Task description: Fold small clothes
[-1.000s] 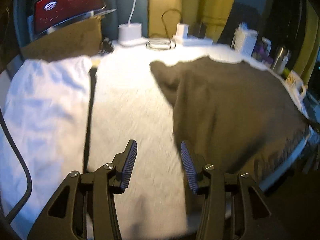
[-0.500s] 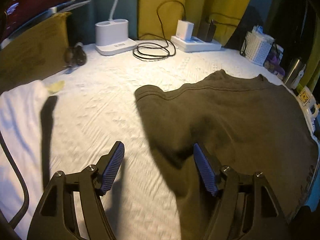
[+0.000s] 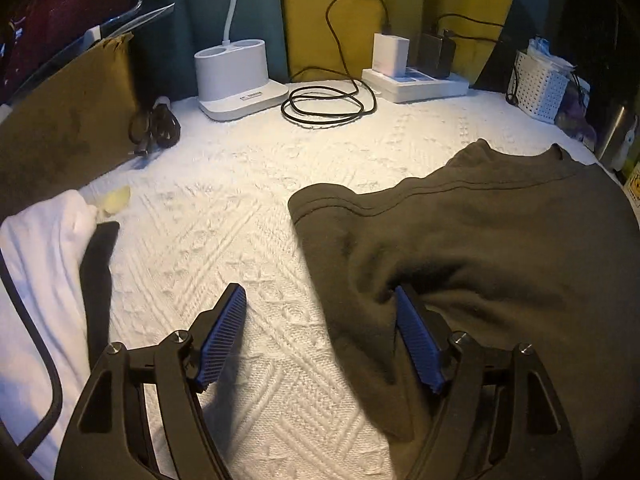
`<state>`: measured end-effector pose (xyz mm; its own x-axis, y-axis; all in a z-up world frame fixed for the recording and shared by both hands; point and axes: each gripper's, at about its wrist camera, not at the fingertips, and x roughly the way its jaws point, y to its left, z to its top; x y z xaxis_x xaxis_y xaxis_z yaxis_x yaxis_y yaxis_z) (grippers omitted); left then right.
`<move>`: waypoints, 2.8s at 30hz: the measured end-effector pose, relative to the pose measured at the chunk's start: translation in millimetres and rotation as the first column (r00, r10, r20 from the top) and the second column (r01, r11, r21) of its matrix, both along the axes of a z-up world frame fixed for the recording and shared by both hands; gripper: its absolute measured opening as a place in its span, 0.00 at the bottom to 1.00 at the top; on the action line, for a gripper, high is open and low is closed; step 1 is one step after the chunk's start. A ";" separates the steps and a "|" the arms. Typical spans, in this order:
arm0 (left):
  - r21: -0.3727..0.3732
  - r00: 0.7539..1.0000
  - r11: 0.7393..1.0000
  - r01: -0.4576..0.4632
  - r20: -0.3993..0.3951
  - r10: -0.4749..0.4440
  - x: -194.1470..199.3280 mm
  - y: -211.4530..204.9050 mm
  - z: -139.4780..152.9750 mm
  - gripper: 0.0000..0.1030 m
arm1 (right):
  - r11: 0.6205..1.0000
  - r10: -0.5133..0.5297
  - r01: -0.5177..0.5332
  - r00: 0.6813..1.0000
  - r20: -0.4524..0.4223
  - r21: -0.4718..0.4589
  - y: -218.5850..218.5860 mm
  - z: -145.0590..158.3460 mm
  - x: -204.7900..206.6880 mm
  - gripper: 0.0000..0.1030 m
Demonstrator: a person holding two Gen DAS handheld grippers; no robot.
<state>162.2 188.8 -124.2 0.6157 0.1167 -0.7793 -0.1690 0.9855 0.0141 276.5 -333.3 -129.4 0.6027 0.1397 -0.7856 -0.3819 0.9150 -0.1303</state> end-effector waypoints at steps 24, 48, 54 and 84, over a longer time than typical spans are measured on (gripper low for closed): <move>-0.107 0.974 0.971 0.212 0.105 -0.201 -54.8 -115.4 22.4 0.75 | 0.989 -0.139 0.142 0.989 0.054 -0.041 -28.0 2.0 -8.1 0.67; -0.125 0.941 0.946 0.300 0.199 -0.273 -90.6 -176.9 64.3 0.75 | 0.978 -0.124 0.122 0.992 -0.001 0.169 -60.0 21.9 -114.2 0.69; -0.121 0.941 0.947 0.298 0.202 -0.271 -94.4 -179.2 65.8 0.75 | 0.958 -0.114 0.131 0.990 -0.082 0.256 -63.7 9.5 -126.8 0.74; -0.174 0.970 0.960 0.219 0.146 -0.195 -66.9 -128.2 34.9 0.75 | 0.947 -0.054 0.079 0.995 -0.089 0.311 6.0 -2.6 -63.1 0.84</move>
